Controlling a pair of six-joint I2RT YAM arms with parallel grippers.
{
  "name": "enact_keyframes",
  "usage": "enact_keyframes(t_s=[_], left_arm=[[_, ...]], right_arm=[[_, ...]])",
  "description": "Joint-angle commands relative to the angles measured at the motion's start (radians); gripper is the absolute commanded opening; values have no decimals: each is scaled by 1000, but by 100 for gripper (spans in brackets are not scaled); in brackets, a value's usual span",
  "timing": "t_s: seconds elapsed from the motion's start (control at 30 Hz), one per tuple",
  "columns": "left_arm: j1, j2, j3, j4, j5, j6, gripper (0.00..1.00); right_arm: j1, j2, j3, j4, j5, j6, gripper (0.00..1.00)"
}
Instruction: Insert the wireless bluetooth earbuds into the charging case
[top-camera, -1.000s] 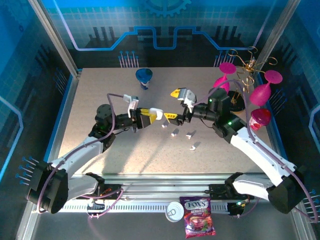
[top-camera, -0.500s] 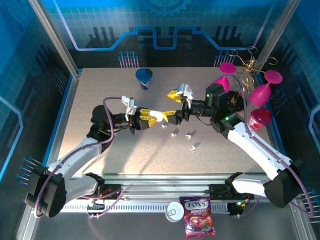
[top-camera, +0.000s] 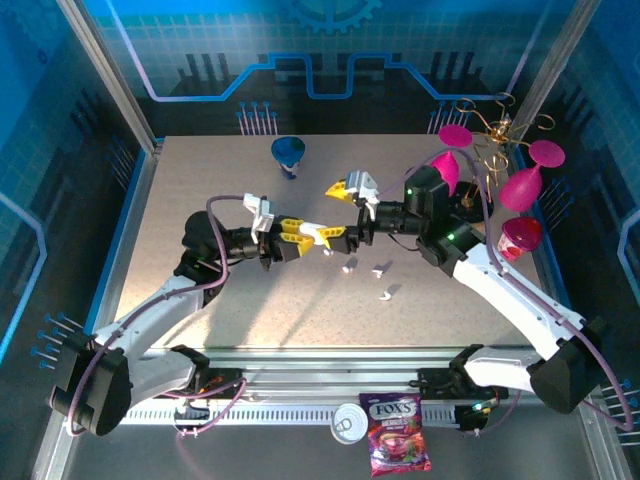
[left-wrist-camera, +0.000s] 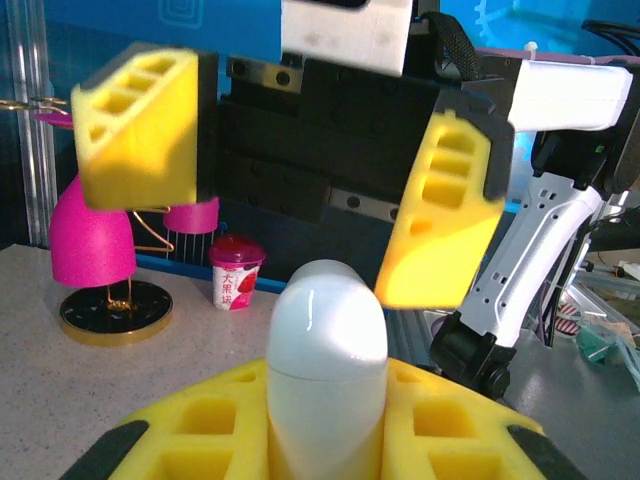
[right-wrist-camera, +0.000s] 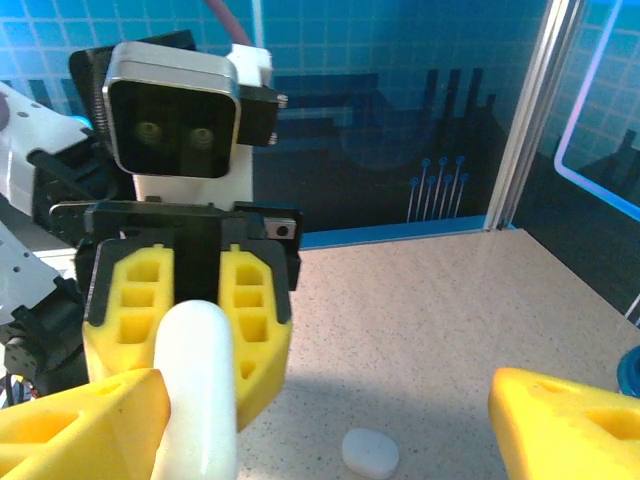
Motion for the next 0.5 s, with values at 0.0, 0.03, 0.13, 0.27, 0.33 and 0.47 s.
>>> enact_keyframes(t_s=[0.0, 0.03, 0.13, 0.27, 0.33, 0.47], left_arm=[[-9, -19, 15, 64, -14, 15, 0], [-9, -20, 15, 62, -13, 18, 0], [-9, -24, 15, 61, -10, 16, 0], [-10, -33, 3, 47, 13, 35, 0], [-10, -40, -10, 37, 22, 65, 0], [-11, -52, -15, -31, 31, 143, 0]], right_arm=[[9, 11, 15, -52, 8, -32, 84], [9, 12, 14, -54, 10, -33, 84], [9, 14, 19, -59, 55, -21, 84], [-20, 15, 33, -39, 122, 78, 81], [-39, 13, 33, -17, 136, 149, 78], [-69, 4, 28, -1, 139, 192, 78]])
